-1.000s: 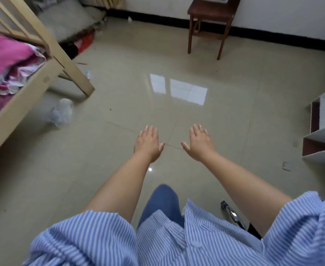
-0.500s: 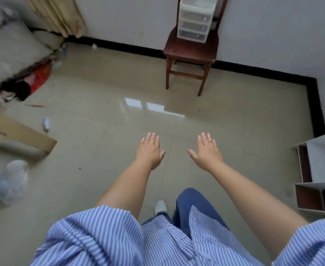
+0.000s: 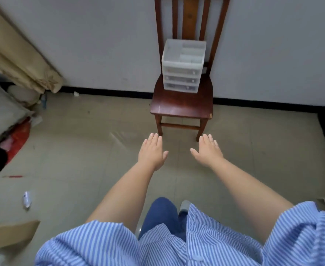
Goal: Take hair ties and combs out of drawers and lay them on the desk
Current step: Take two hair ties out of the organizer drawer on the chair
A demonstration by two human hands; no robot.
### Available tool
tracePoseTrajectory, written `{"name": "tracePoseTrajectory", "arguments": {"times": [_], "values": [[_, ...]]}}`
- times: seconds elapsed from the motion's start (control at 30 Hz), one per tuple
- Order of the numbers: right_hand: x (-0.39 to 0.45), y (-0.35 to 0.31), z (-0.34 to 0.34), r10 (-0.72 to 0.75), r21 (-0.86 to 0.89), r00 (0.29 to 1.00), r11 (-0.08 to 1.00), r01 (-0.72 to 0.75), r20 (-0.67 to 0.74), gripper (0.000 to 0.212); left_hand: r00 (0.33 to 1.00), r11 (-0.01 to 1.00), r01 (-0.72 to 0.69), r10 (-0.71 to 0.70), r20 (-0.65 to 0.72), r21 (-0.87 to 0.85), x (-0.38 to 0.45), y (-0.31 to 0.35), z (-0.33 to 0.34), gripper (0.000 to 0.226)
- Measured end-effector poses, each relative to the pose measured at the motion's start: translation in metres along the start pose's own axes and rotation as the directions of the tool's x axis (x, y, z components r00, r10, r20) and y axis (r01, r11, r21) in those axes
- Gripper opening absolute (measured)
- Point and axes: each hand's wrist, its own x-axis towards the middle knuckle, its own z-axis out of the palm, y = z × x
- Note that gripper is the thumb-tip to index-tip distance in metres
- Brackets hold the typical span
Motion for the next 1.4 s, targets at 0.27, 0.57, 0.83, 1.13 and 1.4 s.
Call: {"name": "tracePoseTrajectory", "arguments": {"times": [0.27, 0.57, 0.83, 1.13, 1.4], "values": [[0.189, -0.041, -0.086, 0.008, 0.028, 1.000, 1.000, -0.007, -0.010, 0.064, 0.999, 0.997, -0.027, 0.024, 0.034, 0.076, 0.203, -0.068, -0.073, 0.060], [0.375, -0.048, -0.115, 0.240, 0.423, 0.967, 0.869, -0.255, 0.089, 0.059, 0.989, 0.986, -0.149, 0.149, -0.001, 0.081, 0.432, -0.101, -0.115, 0.062], [0.487, -0.038, -0.094, 0.405, 0.804, 0.860, 0.370, -0.465, 0.311, 0.052, 0.893, 0.881, -0.418, 0.443, -0.076, 0.224, 0.540, -0.090, -0.098, 0.049], [0.548, -0.040, -0.092, 0.333, 0.792, 0.796, -0.546, -0.274, 0.505, 0.045, 0.769, 0.813, -0.445, 0.562, -0.306, 0.375, 0.562, -0.075, -0.102, 0.017], [0.550, -0.023, -0.094, 0.255, 0.756, 0.834, -0.601, -0.259, 0.489, 0.036, 0.792, 0.850, -0.419, 0.514, -0.330, 0.319, 0.558, -0.063, -0.096, 0.015]]}}
